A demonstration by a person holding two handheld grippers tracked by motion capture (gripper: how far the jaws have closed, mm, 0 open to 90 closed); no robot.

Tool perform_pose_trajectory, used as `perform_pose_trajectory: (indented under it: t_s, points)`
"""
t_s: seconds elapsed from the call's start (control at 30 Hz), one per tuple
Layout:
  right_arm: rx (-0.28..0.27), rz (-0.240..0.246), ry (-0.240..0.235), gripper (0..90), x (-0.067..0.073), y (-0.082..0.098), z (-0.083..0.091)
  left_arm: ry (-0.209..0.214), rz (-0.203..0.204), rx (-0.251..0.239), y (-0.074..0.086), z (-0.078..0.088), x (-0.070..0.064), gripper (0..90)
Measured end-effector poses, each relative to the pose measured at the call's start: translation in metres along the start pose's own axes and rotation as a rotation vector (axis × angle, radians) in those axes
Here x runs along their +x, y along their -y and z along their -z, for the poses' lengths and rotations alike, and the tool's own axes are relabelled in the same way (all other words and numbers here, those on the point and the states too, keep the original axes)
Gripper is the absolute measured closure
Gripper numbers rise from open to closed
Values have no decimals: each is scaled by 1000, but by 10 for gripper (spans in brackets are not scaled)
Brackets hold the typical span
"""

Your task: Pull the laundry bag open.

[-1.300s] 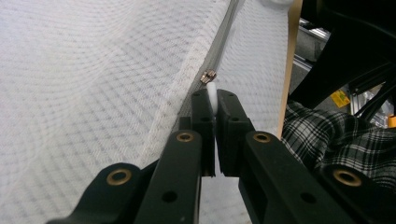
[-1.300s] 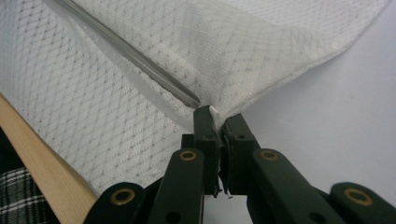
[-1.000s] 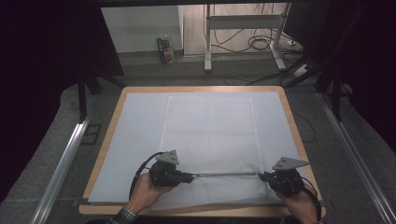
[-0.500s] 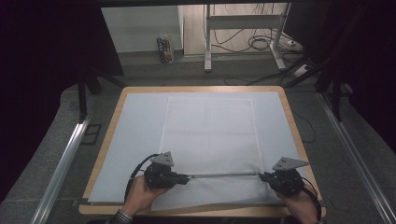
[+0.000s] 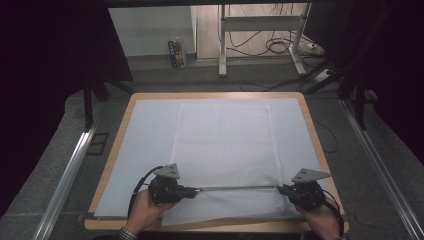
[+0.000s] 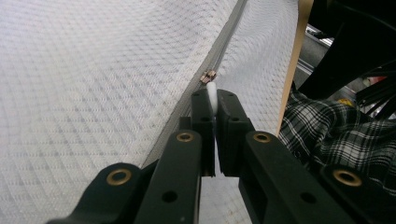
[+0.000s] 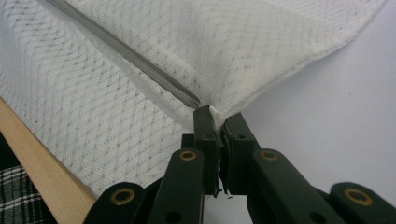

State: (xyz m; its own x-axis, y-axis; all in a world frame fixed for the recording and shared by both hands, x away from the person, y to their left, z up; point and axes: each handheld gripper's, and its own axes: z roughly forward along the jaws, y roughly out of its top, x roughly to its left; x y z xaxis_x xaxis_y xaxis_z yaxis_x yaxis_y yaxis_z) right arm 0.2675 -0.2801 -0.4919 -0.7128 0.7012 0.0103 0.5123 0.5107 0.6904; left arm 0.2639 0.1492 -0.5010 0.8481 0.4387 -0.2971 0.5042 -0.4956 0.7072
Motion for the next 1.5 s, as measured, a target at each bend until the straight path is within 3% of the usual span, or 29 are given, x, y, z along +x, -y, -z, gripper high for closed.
perform_pose_trajectory:
  t_s: [1.5]
  points:
    - [22, -21, 44, 853, -5, 3, 1, -69, 102, -30, 41, 40, 10, 875]
